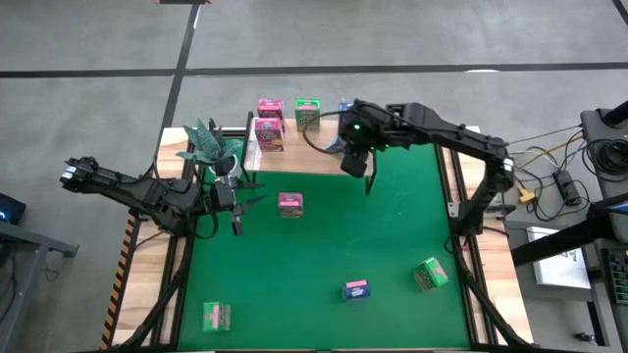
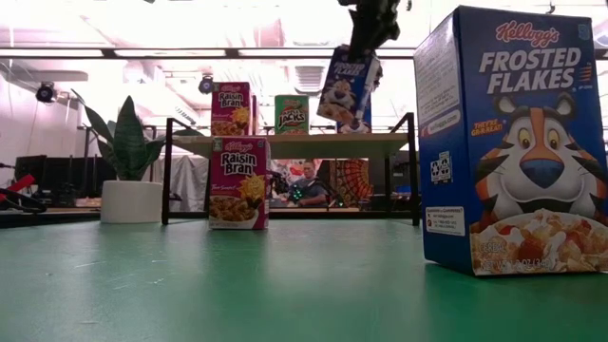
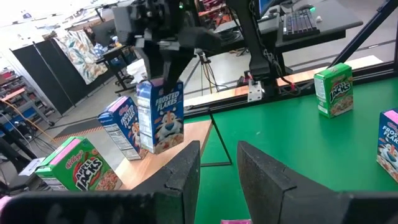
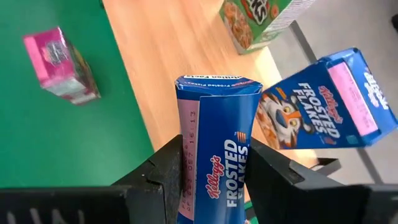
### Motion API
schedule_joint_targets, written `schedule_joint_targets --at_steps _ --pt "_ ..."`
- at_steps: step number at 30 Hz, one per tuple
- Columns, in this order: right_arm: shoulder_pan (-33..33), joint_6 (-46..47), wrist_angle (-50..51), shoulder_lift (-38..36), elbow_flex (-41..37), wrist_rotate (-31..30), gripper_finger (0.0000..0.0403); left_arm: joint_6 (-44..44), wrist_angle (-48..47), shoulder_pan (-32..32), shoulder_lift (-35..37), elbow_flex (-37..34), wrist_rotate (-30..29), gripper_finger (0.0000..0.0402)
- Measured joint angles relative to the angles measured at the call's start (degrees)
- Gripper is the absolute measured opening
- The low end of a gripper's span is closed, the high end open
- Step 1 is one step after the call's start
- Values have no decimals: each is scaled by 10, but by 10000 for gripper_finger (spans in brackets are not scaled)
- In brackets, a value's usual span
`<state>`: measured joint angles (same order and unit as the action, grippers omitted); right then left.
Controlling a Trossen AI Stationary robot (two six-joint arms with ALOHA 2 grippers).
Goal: Stack cereal on shelf
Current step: Put the right blue cereal box on the shelf aligned with the other blue cereal box
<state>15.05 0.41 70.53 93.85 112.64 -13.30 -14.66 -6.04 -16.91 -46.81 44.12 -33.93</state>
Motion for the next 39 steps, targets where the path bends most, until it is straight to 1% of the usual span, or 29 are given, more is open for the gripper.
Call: schedule_joint_targets --at_steps 3,7,12,15,23,30,35,39 --pt "2 -19 17 28 35 -1 137 1 0 0 0 0 0 88" --pt "5 -44 19 57 61 -2 137 2 -1 0 0 0 0 88" --pt "14 -45 26 89 89 -2 140 2 -1 0 0 0 0 88" --pt "22 -45 25 101 100 -2 154 2 -2 0 0 0 0 88" --pt "43 -50 26 109 100 -3 211 2 -6 0 0 0 0 88" --pt "45 -50 29 106 114 -3 239 4 -9 0 0 -4 0 88" --pt "44 -50 20 105 152 -3 238 4 -8 0 0 -6 0 88" --pt "43 -61 -30 104 165 -2 216 4 -8 0 0 -7 0 88"
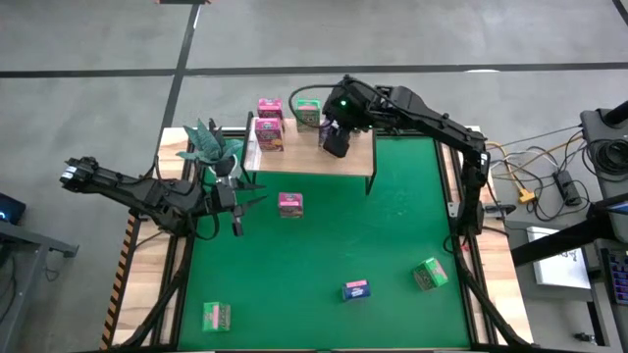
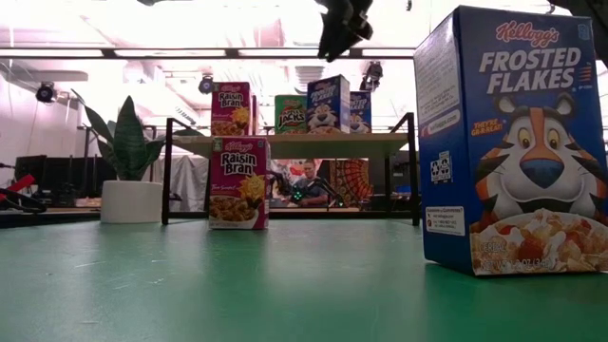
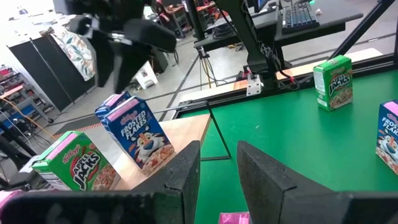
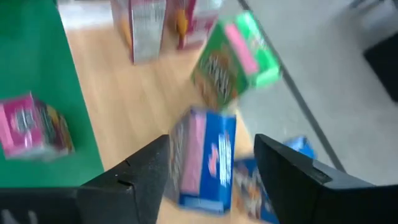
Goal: Stack cereal on shelf
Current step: Put the right blue cereal box on the shelf aligned with the other blue cereal box
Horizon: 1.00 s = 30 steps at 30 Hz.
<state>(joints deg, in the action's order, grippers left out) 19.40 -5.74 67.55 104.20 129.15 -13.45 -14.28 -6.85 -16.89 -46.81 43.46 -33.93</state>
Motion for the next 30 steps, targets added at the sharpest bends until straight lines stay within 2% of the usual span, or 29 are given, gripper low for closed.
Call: schedule_joint_targets --at_steps 6,11,15,18,24,30 --pt "0 -29 -24 0 -26 33 137 -1 0 0 0 0 0 88" --pt "0 -35 -15 0 -61 8 63 -2 0 0 0 0 0 88" --pt "0 -48 11 -1 -66 -18 24 -2 0 0 0 0 0 88" --pt "0 -61 21 -2 -65 -20 11 -2 0 0 0 0 0 88" --pt "0 -114 44 -5 -55 -18 9 -2 0 0 0 0 0 88" --pt "0 -123 42 -7 -39 -16 9 -2 0 0 0 0 0 88"
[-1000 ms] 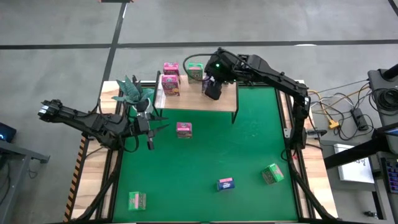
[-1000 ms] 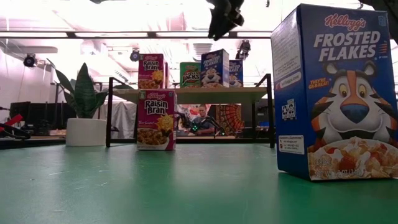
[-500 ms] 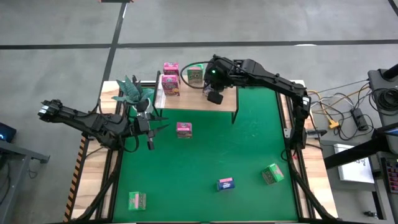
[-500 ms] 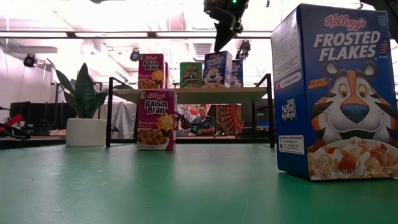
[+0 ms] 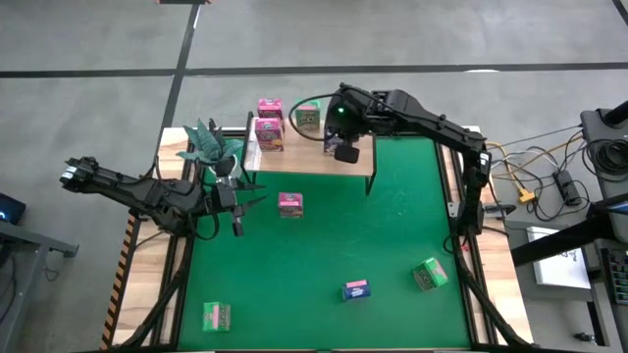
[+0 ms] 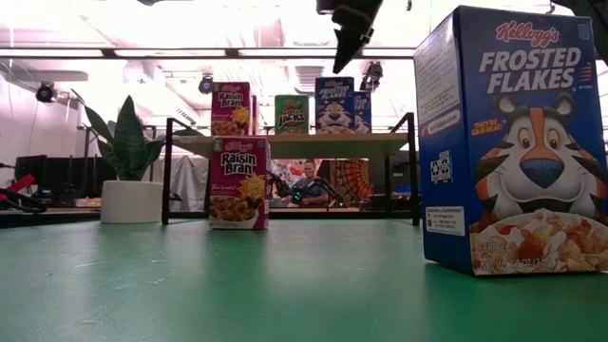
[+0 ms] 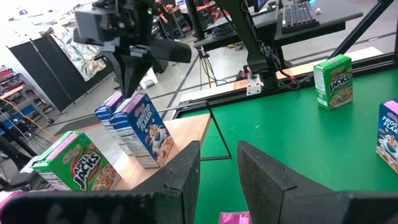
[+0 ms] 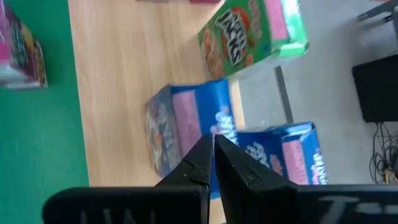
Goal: Stack cereal on shelf
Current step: Put the right blue cereal box on the shelf aligned with the other blue cereal box
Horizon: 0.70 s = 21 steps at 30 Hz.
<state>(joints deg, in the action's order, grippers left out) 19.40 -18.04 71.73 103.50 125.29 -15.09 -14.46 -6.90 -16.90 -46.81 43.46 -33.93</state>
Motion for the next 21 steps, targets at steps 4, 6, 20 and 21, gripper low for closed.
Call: schedule_joint_targets --at_steps 4,6,20,21 --pt "0 0 -29 1 0 1 9 0 0 0 0 0 0 88" --pt "0 3 -53 2 0 7 9 0 0 0 0 0 0 88" --pt "3 -12 -122 52 -3 42 9 0 -1 0 0 0 0 88" --pt "3 -13 -117 53 -3 39 9 0 -1 0 0 0 0 88"
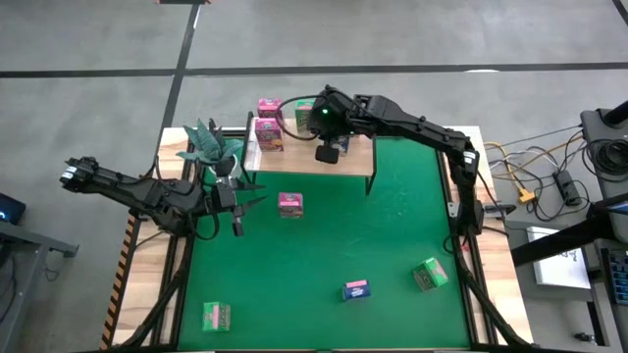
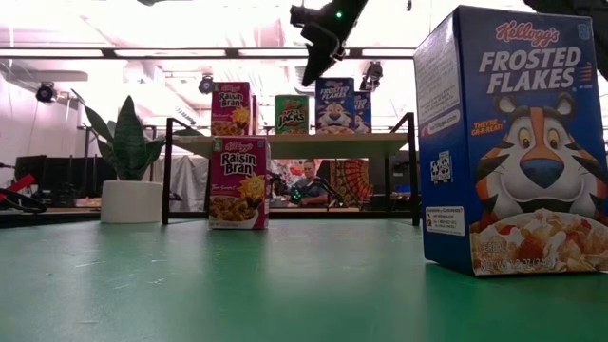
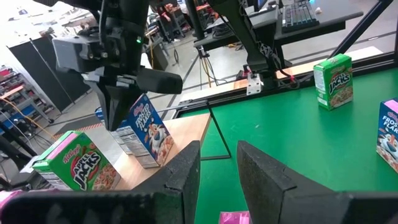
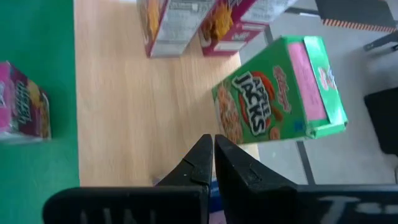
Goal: Stack cereal on shelf
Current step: Put the right blue cereal box on the shelf aligned with the other blue cereal box
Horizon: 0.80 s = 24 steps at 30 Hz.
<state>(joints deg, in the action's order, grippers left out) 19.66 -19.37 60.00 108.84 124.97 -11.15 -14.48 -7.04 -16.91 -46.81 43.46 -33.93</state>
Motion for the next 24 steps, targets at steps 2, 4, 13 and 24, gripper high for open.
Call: schedule_joint_targets --at_steps 2,4,13,24 --pt "0 0 3 0 0 -11 9 0 0 0 0 0 0 88" --pt "0 1 8 0 0 -14 9 0 0 0 0 0 0 88" --pt "1 14 26 -4 0 -32 9 0 0 0 0 0 0 88" --pt "2 33 29 -4 11 -45 9 0 0 0 0 0 0 88"
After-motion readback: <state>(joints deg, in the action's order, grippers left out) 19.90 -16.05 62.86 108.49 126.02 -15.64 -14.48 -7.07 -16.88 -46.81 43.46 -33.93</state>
